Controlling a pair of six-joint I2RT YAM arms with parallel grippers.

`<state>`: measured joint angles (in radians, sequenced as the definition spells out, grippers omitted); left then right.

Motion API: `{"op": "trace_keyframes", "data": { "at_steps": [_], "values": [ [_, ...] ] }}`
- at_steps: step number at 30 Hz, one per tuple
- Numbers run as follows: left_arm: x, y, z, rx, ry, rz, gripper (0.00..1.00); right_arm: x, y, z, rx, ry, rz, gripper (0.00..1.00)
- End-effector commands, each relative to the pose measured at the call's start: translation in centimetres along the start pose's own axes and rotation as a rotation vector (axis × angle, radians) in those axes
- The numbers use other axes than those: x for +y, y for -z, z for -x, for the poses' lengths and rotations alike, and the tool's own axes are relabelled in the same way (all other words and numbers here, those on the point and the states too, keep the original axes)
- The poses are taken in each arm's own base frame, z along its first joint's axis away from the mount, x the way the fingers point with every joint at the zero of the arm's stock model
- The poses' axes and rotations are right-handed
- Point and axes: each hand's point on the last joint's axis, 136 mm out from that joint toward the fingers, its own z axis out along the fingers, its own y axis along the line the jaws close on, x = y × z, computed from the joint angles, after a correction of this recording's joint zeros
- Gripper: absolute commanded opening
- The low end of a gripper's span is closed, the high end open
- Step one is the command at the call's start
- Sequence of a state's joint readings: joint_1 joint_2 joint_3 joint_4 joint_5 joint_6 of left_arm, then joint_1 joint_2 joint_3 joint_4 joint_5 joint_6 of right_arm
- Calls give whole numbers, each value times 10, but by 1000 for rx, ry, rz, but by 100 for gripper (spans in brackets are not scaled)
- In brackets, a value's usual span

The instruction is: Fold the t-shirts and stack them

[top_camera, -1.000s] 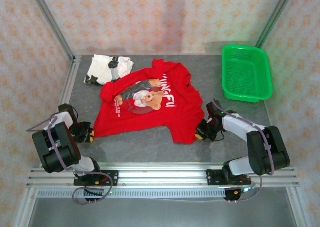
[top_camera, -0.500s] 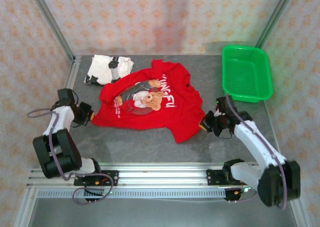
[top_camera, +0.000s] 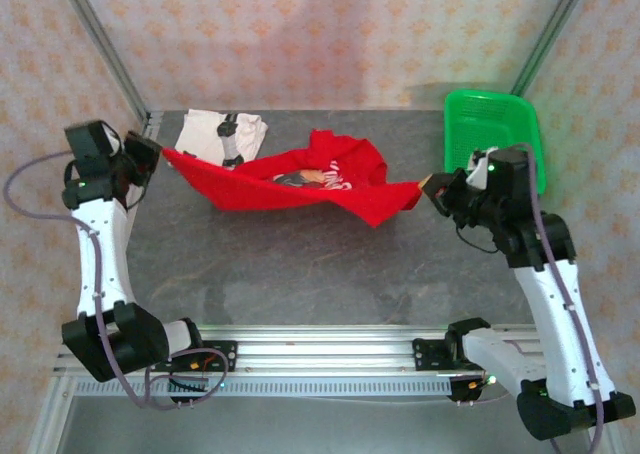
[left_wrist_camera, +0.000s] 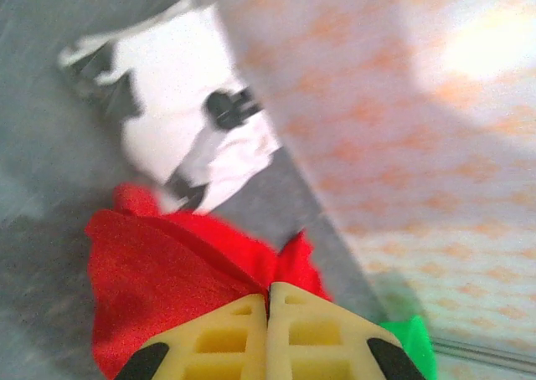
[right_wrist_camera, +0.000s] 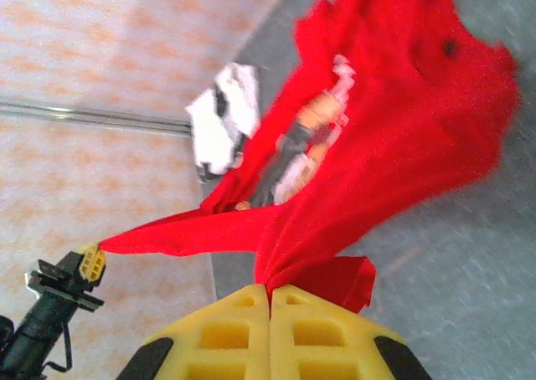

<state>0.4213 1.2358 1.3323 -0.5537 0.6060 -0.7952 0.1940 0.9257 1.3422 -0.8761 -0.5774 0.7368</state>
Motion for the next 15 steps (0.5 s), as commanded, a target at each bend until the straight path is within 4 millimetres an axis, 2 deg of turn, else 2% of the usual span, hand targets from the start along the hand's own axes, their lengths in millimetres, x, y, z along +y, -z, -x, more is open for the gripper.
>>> {"op": "trace_keyframes", "data": {
  "at_steps": [1,7,12,15],
  "values": [
    [-54,53,13,-92,-69,-105,0,22,29,10,-58,61,15,0],
    [-113,103,20,-162,-71,-234,0,68,69,28,-166,120,121,0],
    [-158,176,19,-260,-152,-321,0,94,103,34,-241,158,186,0],
    [-177,207,14,-285,-164,-390,0,109,127,35,-286,173,228,0]
  ]
}}
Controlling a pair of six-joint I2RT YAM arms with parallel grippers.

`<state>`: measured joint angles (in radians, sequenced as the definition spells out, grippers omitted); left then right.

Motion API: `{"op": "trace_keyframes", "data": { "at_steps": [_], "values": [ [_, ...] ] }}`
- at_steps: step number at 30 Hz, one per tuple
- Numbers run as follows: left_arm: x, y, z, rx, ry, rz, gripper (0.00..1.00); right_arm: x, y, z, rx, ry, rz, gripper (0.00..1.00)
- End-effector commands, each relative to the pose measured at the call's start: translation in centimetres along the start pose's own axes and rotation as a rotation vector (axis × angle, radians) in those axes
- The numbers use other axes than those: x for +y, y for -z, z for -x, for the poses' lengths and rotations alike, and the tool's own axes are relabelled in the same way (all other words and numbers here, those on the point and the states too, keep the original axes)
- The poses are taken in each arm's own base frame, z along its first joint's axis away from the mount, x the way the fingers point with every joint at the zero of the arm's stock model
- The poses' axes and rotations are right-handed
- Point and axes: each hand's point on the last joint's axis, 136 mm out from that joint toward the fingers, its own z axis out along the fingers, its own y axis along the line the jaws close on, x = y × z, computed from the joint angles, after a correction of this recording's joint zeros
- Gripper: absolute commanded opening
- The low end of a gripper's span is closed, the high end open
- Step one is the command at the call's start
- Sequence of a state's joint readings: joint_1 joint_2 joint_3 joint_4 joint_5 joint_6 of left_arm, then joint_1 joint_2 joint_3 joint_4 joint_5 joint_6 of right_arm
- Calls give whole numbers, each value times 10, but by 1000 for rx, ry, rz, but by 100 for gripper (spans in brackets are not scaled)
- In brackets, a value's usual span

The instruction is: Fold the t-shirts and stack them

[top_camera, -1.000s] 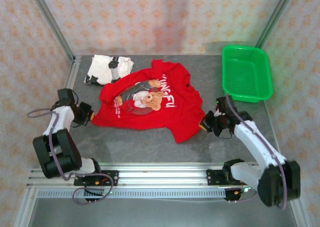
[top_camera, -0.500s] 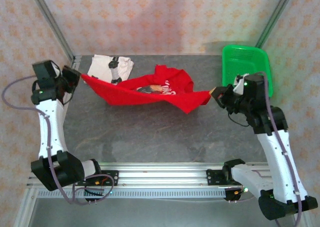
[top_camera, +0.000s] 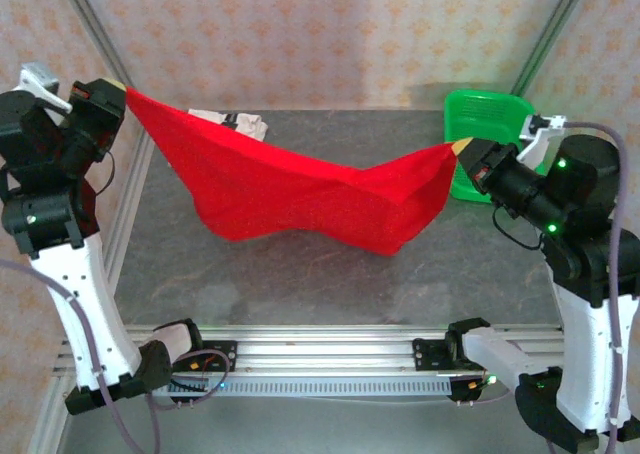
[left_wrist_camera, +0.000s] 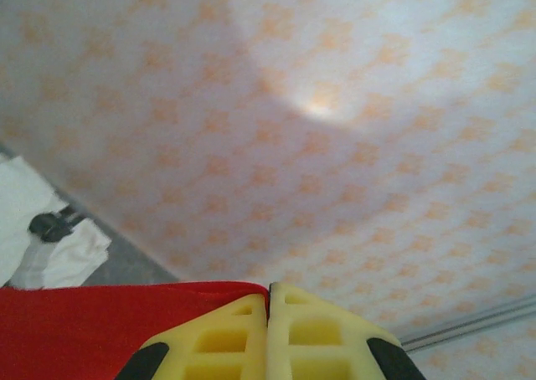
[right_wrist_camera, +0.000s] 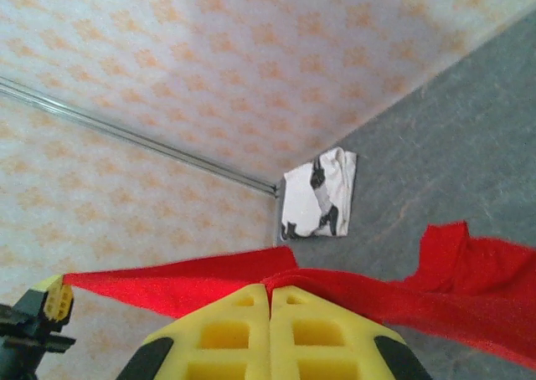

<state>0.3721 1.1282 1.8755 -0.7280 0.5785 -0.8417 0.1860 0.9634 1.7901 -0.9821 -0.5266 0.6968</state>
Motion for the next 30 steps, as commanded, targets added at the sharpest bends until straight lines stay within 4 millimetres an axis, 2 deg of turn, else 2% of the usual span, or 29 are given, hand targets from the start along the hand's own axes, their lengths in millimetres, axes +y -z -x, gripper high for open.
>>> {"op": "trace_keyframes", "data": {
  "at_steps": [1,7,14,22,28,30],
  "values": [
    [-31,36,4,-48,-10,-56,0,22,28,13,-81,35,45,0],
    [-73,81,14,-120,-68,-139,0,54,60,21,-140,39,138,0],
    [-88,113,20,-192,-97,-156,0,85,100,31,-216,50,218,0],
    [-110,123,32,-240,-88,-220,0,115,122,49,-282,76,282,0],
    [-106,121,33,-246,-104,-200,0,124,122,58,-310,68,314,0],
    [-99,115,32,-237,-108,-175,0,119,115,59,-301,71,291,0]
  ]
}}
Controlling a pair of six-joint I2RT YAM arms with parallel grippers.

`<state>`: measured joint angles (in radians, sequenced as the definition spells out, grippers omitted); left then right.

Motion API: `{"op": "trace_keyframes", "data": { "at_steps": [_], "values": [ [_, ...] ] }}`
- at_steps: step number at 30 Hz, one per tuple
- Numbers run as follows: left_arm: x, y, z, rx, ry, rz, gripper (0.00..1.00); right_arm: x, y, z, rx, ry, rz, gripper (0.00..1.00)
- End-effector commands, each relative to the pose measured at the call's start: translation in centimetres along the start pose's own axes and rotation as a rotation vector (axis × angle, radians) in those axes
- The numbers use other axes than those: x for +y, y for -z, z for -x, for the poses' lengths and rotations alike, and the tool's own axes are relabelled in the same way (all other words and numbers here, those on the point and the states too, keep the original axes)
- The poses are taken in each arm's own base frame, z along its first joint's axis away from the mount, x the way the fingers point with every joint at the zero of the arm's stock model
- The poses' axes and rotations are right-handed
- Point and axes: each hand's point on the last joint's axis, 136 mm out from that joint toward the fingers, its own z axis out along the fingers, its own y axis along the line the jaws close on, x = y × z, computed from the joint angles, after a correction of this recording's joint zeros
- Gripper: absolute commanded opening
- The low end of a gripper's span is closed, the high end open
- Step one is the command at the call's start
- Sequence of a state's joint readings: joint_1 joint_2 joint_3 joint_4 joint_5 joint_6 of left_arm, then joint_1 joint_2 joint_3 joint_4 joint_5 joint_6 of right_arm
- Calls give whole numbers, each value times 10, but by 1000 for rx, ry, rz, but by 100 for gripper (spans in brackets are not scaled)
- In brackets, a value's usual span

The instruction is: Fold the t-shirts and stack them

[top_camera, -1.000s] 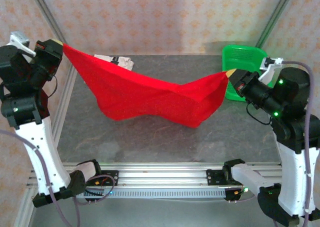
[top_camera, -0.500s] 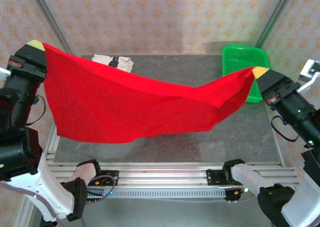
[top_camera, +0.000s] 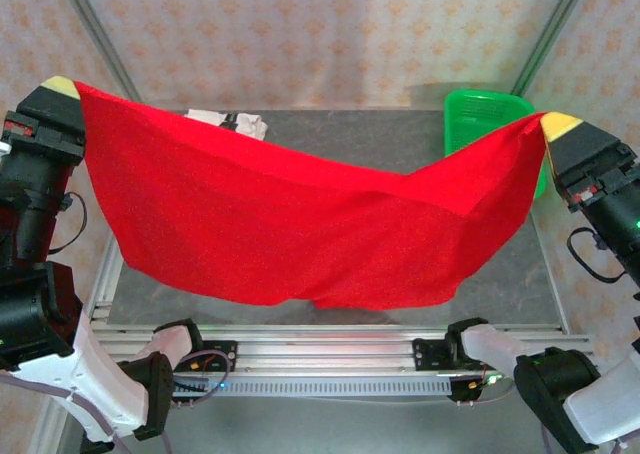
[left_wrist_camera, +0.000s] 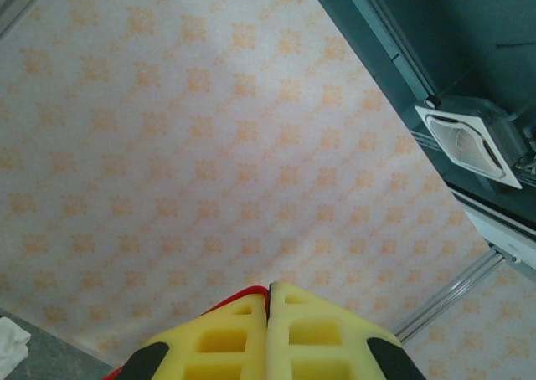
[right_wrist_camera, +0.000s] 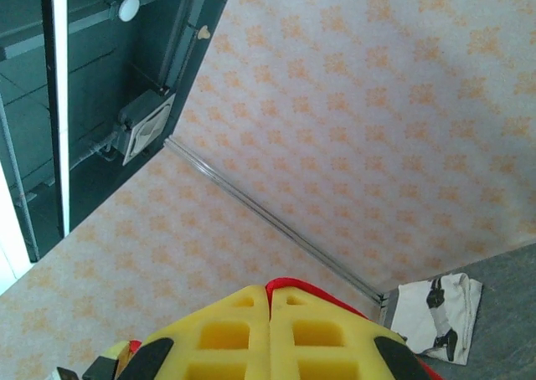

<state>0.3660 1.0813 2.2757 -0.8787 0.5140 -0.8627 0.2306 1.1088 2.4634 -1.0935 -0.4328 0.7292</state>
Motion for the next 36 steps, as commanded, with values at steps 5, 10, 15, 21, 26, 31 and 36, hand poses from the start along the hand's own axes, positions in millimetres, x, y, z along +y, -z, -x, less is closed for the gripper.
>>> {"op": "trace_keyframes", "data": {
  "at_steps": [5,10,15,21,26,31,36],
  "values": [
    [51,-32,-10,-2,-27,101,0,-28,-44,2,6,25,-77,0],
    [107,-88,-29,70,-28,173,0,-86,-121,-11,106,81,-226,0],
    [112,-105,-26,93,-96,194,0,-110,-156,-4,128,84,-253,0],
    [73,-92,-13,57,-86,89,0,-82,-142,8,96,60,-166,0],
    [36,-55,-6,17,-85,1,0,-46,-111,11,67,35,-75,0],
    [4,-13,-1,-27,-90,-67,0,-7,-72,14,30,8,28,0],
    [-27,20,8,-71,-103,-113,0,29,-38,19,-8,-26,133,0]
  ]
}}
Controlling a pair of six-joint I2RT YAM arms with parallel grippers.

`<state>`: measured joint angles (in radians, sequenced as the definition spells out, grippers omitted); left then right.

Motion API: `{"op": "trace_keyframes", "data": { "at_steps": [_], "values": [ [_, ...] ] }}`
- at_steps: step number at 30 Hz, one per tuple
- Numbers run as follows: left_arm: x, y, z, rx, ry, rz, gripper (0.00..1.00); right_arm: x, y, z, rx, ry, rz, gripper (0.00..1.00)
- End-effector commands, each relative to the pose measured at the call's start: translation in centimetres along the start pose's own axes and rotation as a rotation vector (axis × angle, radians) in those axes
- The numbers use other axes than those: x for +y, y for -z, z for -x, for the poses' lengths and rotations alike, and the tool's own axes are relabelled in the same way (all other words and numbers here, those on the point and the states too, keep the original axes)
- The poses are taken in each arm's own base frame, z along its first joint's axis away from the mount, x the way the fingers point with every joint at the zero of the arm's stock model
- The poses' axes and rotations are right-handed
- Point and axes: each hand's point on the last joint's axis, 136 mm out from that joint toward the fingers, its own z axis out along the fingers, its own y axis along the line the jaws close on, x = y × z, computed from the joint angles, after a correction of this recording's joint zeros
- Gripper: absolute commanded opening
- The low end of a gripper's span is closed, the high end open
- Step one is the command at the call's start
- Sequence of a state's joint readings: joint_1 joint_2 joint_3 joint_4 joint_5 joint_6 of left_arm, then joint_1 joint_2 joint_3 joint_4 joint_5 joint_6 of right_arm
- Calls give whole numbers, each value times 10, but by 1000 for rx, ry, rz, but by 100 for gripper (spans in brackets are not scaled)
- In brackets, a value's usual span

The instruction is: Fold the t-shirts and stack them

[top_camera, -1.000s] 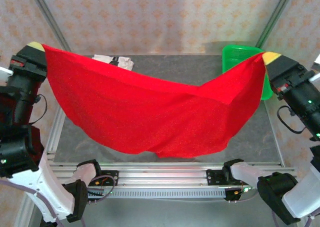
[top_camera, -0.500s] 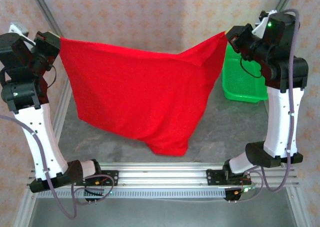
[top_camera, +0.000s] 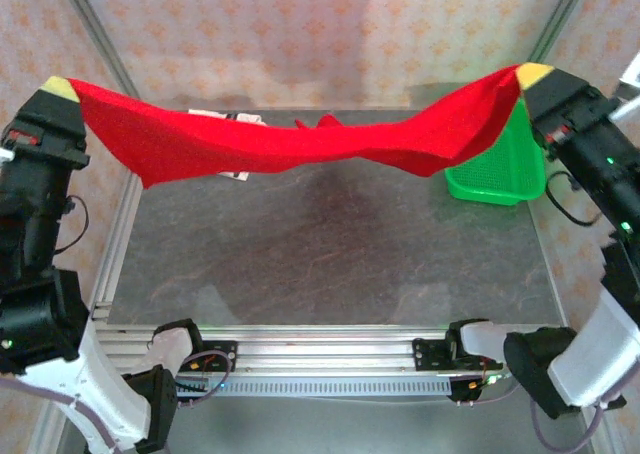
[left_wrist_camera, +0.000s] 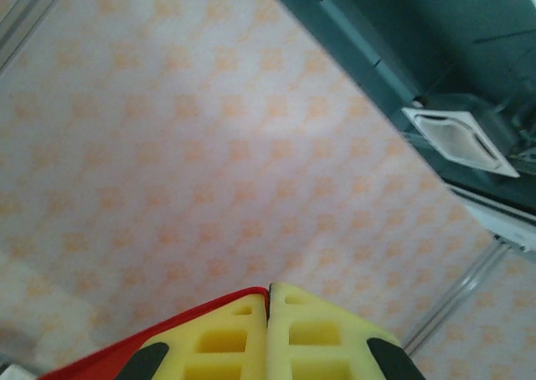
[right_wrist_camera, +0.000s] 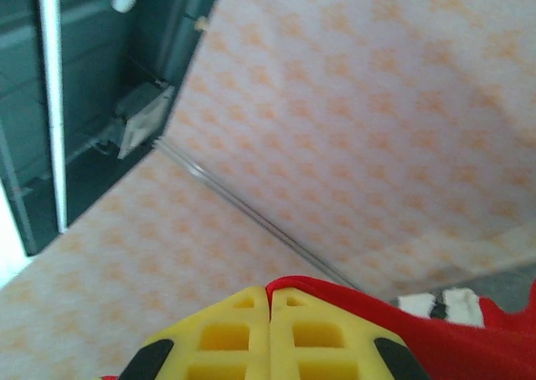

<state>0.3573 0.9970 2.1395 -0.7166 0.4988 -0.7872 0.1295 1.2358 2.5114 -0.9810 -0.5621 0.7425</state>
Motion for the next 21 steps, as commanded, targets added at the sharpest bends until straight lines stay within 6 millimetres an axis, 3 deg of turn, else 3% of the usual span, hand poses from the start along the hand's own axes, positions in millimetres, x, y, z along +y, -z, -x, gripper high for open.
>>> {"op": "trace_keyframes", "data": {
  "at_steps": [1,5,11,17,21],
  "values": [
    [-21,14,7,-14,7,-46,0,33,17,7,-25,-44,114,0],
    [-34,23,16,-37,11,-62,0,49,34,11,-57,-51,159,0],
    [-21,13,16,-34,3,-15,0,45,28,16,-77,-32,143,0],
    [14,-24,7,-2,-8,51,0,11,-20,22,-66,25,54,0],
    [53,-60,-8,35,-20,110,0,-30,-75,26,-37,57,-28,0]
  ]
}}
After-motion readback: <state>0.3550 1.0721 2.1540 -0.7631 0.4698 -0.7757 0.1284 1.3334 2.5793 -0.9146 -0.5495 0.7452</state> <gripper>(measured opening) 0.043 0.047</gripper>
